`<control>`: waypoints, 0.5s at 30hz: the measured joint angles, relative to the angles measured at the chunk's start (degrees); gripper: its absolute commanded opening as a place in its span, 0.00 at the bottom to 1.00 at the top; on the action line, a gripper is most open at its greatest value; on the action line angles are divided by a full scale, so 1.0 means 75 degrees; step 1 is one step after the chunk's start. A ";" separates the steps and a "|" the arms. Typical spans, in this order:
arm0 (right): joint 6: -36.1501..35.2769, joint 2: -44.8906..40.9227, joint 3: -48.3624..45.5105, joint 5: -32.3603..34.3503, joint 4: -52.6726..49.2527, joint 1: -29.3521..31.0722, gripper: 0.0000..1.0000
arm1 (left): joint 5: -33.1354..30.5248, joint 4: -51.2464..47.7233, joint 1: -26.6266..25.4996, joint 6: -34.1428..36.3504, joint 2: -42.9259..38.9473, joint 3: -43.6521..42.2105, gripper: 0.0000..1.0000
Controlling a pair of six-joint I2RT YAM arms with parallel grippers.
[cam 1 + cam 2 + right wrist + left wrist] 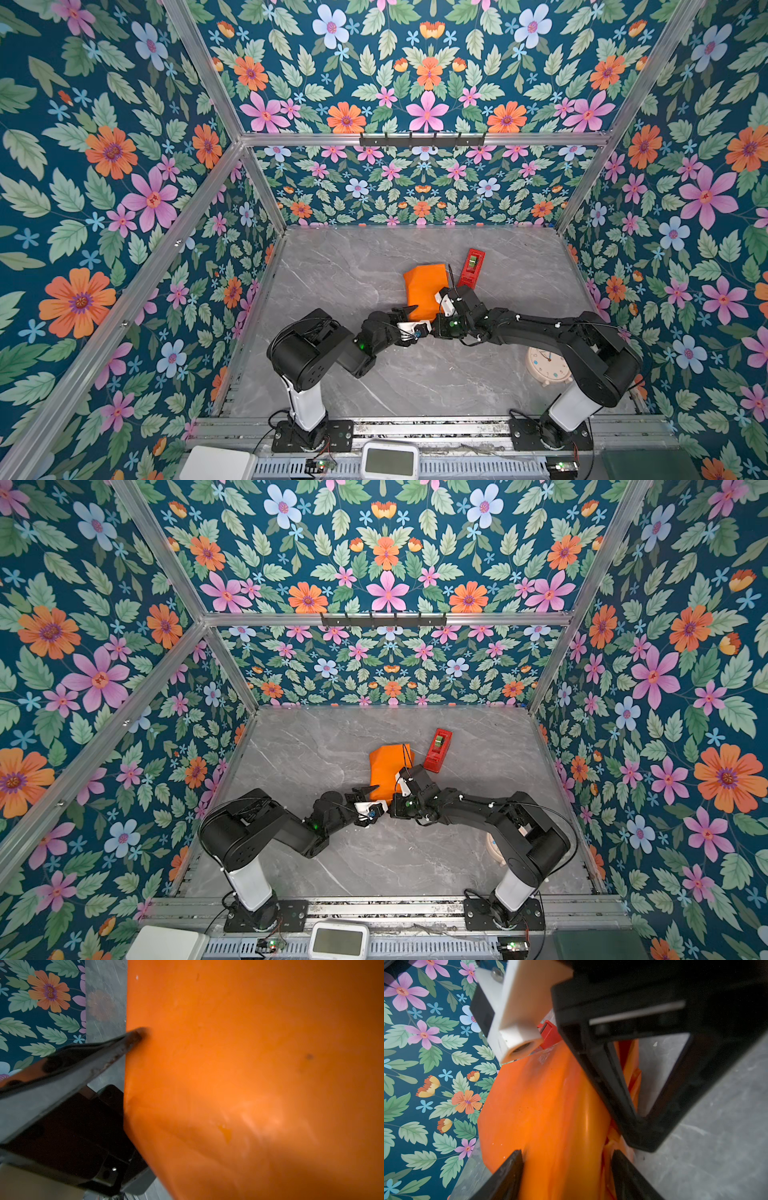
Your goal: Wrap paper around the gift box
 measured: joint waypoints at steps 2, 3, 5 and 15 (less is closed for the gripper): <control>0.0020 -0.0047 -0.0149 0.0254 0.0221 0.0134 0.01 | 0.0000 0.0000 0.0000 0.0000 0.0000 0.0000 0.69; 0.0041 -0.0064 -0.0192 0.0370 0.0303 0.0201 0.01 | 0.0000 0.0000 0.0000 0.0000 0.0000 0.0000 0.69; 0.0134 -0.0085 -0.0274 0.0705 0.0513 0.0382 0.02 | 0.0000 -0.0003 0.0000 -0.0003 0.0000 0.0003 0.69; 0.0370 -0.0376 -0.0895 0.1958 0.1594 0.0653 0.06 | 0.0015 -0.0012 0.0003 -0.0003 0.0000 0.0006 0.69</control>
